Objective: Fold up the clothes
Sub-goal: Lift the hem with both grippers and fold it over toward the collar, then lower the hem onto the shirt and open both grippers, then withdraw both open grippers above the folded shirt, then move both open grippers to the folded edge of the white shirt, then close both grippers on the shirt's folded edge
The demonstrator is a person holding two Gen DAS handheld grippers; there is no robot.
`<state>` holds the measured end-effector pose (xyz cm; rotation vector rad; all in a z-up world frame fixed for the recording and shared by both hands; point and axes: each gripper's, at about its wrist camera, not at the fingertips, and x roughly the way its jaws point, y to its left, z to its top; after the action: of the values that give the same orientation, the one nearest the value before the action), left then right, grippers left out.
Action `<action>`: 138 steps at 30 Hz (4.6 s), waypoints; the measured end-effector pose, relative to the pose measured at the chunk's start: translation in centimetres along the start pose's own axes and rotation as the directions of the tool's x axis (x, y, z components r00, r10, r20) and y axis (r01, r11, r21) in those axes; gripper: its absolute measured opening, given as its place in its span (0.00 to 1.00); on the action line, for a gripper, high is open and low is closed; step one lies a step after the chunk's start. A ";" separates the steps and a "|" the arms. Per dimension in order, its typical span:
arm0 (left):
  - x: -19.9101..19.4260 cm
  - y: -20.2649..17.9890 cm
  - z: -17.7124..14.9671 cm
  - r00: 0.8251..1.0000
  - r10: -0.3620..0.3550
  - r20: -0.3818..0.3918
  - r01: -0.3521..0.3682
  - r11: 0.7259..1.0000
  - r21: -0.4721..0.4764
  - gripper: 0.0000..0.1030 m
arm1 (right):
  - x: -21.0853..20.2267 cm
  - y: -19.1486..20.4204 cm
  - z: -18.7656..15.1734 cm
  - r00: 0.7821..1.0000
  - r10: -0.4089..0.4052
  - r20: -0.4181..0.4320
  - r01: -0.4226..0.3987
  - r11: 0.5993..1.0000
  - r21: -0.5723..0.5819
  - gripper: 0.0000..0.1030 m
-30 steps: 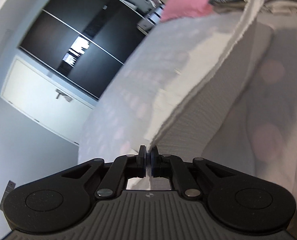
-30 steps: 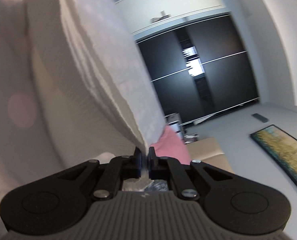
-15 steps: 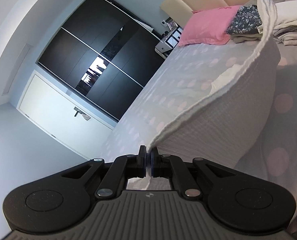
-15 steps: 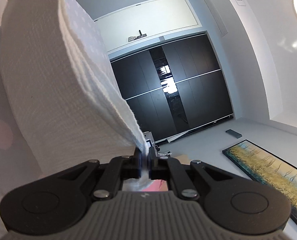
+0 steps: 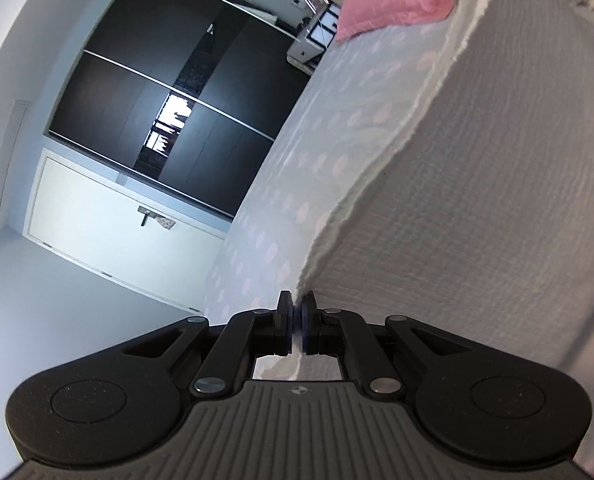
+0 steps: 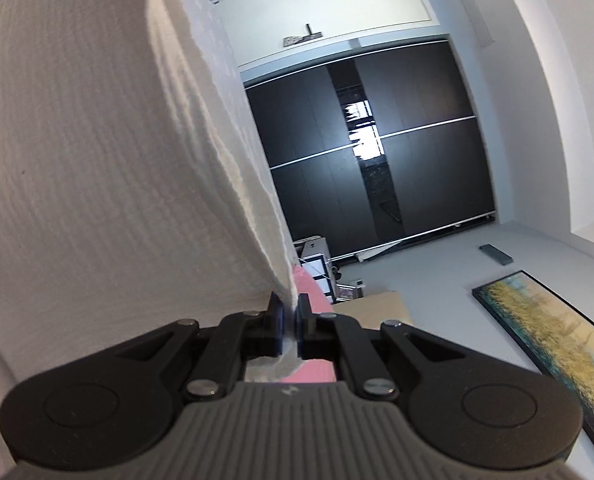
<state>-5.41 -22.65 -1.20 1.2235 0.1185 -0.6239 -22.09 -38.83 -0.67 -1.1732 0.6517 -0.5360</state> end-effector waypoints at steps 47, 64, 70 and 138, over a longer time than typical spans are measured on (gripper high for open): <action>32.9 -5.2 2.8 0.929 -0.205 -0.307 0.136 0.963 -0.232 0.22 | 34.1 12.5 3.2 0.897 0.367 -0.248 -0.280 0.904 0.325 0.30; 22.4 0.8 -0.4 0.928 -0.241 -0.283 0.123 0.917 -0.379 0.29 | 27.6 4.2 -3.3 0.782 0.581 -0.223 -0.228 0.601 0.766 0.31; 15.2 -0.6 -2.0 0.913 -0.362 -0.191 0.228 0.838 -0.496 0.29 | 18.8 5.0 -4.1 0.746 0.664 -0.053 -0.318 0.425 0.848 0.31; 12.1 -3.3 -15.7 0.752 -0.660 -0.006 0.007 0.017 -1.000 0.35 | 14.4 10.3 -14.6 0.669 0.733 0.121 0.200 -0.335 0.921 0.51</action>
<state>6.76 -13.74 -14.51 -0.1510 1.1970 -0.4467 -21.90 -55.25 -16.66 1.0235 0.7199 -0.6736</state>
